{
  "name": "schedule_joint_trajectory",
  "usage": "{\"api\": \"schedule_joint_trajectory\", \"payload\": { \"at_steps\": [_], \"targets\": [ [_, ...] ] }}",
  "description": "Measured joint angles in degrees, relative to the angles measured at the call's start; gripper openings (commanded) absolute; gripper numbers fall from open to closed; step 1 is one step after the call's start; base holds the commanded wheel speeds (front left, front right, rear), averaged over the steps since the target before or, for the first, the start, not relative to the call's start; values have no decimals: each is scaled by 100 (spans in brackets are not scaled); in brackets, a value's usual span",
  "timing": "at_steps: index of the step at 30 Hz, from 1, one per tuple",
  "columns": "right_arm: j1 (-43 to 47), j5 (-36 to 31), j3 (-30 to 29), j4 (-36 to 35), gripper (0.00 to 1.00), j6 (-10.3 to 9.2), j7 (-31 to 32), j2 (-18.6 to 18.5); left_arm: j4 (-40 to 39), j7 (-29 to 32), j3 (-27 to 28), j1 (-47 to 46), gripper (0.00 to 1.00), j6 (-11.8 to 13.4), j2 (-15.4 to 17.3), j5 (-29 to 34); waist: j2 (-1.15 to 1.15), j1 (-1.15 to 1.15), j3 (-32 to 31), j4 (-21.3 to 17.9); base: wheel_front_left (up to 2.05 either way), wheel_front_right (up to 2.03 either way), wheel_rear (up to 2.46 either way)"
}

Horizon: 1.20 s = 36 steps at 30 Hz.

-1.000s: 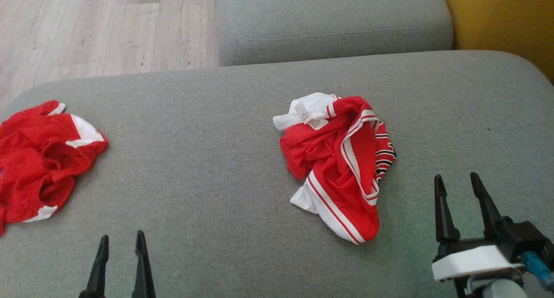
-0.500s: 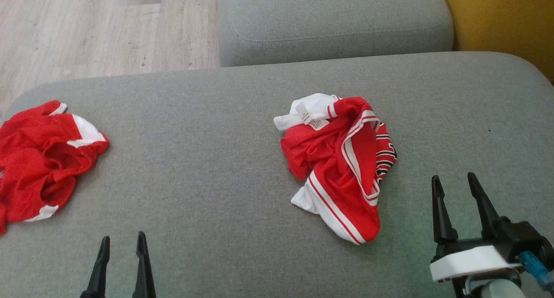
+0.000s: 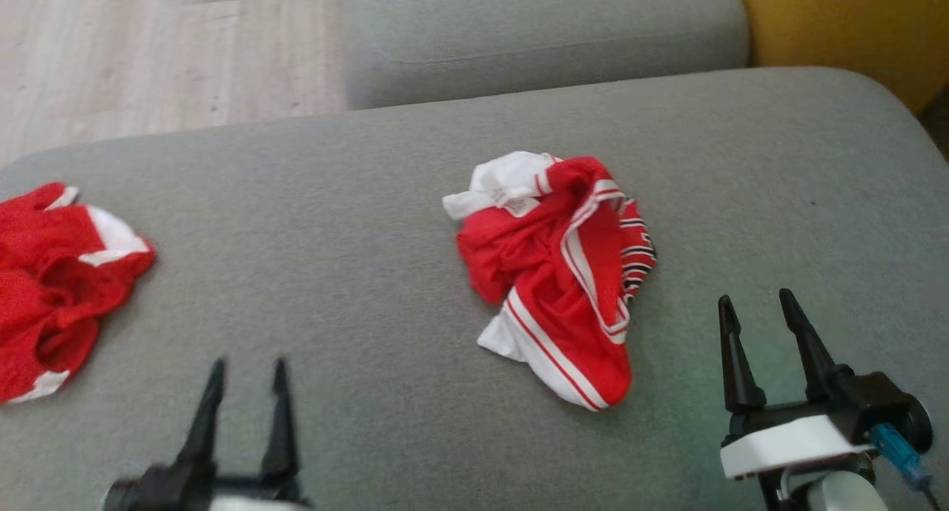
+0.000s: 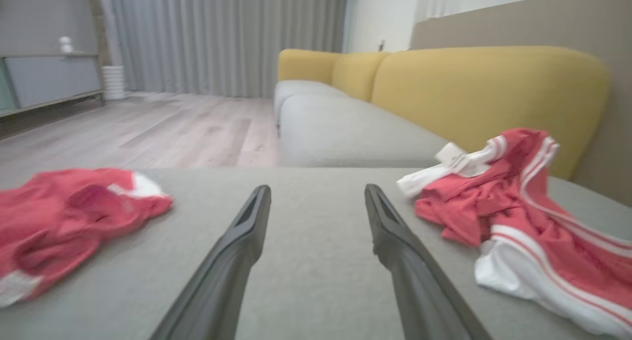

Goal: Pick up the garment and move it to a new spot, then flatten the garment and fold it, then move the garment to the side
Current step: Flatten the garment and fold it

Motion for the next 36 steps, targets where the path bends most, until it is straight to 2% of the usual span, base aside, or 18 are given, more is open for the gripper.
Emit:
{"api": "schedule_joint_trajectory", "payload": {
  "at_steps": [4, 11, 16, 23, 34, 35, 36],
  "targets": [
    [-20, 52, 111, -11, 100, 0, 0, -1, 288, 0, -495, -707, 100, -76, -3, 144, 0, 0, 80, -265, 0, 0, 0],
    [-311, 130, 298, -135, 100, 0, 0, -2, 1386, 0, -1390, -2492, 100, -181, 27, 280, 0, 1, 494, -707, 0, 0, 0],
    [-522, 210, 437, -180, 100, 0, -1, -1, 2336, 94, -1981, -3720, 100, -215, 242, 285, 0, 2, 837, -1064, 0, 0, 0],
    [-563, 234, 510, -179, 100, 0, -1, -1, 3355, 134, -2871, -4519, 100, -216, 523, -118, 0, 1, 1108, -1535, 0, 0, 0],
    [-595, 322, 673, -175, 100, 0, -1, -1, 4301, 132, -3406, -5439, 100, -216, 697, -549, 0, 0, 1176, -1941, 0, 0, 0],
    [-595, 341, 670, -176, 100, 0, -1, -2, 4402, 154, -3490, -5481, 64, -216, 698, -608, 0, 0, 1180, -1959, 0, 0, 0],
    [-595, 352, 670, -176, 100, 0, -1, -1, 4472, 204, -3545, -5504, 18, -216, 684, -705, 0, 0, 1181, -1973, 0, 0, 0]
  ]
}}
